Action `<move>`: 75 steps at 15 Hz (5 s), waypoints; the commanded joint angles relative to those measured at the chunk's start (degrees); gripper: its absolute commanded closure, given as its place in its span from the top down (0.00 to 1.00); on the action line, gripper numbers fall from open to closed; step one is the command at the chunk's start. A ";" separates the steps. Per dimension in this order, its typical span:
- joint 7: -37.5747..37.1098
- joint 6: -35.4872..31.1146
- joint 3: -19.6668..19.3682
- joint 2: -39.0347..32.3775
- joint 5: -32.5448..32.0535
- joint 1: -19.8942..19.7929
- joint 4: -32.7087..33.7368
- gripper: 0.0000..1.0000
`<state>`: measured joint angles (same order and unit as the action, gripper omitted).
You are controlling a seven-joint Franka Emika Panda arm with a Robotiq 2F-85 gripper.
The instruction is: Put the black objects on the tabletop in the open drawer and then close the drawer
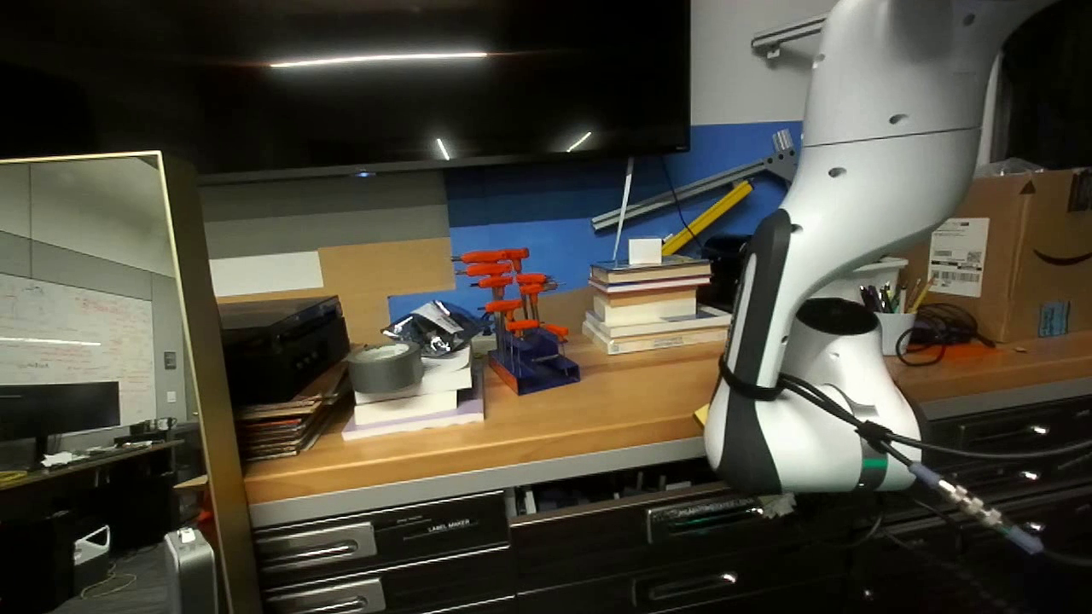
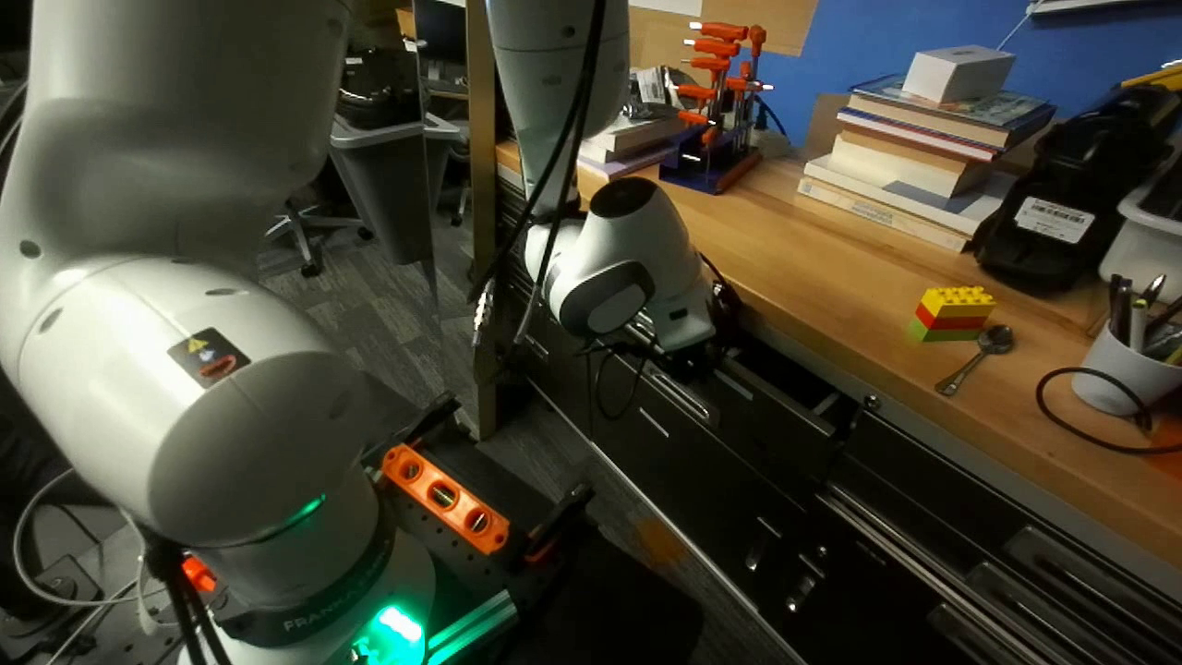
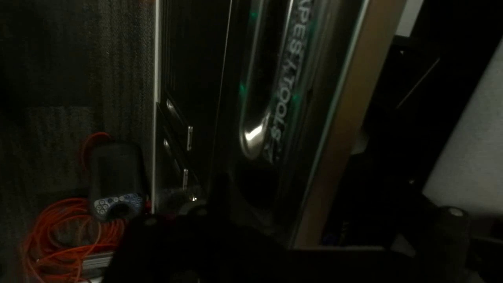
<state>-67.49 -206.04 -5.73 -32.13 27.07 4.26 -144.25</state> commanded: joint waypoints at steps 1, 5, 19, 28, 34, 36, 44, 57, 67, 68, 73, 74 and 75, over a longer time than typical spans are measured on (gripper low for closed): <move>6.20 -2.07 -5.26 4.97 8.69 10.12 -2.15 1.00; 16.02 4.62 -13.70 8.87 21.64 22.13 -3.29 1.00; 8.03 61.92 -48.63 7.88 -5.13 48.30 3.66 1.00; 7.52 79.14 -18.10 7.57 -15.19 15.83 13.27 1.00; 3.76 72.64 -6.94 1.92 -14.69 4.63 15.53 1.00; 1.44 66.43 -6.00 0.05 -14.30 4.03 15.46 1.00; -12.58 45.12 -4.76 -5.45 -9.87 4.61 15.13 1.00; -21.63 33.92 -5.38 -9.95 -9.65 7.06 16.89 1.00; 3.25 54.81 -3.08 8.96 -18.01 0.40 9.03 1.00; 7.24 56.82 -2.50 10.44 -18.00 -0.99 9.26 1.00; 26.03 64.23 -0.69 16.37 -16.24 -5.91 10.86 1.00; 29.48 65.51 -0.84 17.49 -16.57 -6.44 11.20 1.00; 32.96 66.79 -0.90 18.38 -16.59 -6.96 11.64 1.00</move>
<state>-43.67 -143.25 -7.73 -17.93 10.38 -0.30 -132.89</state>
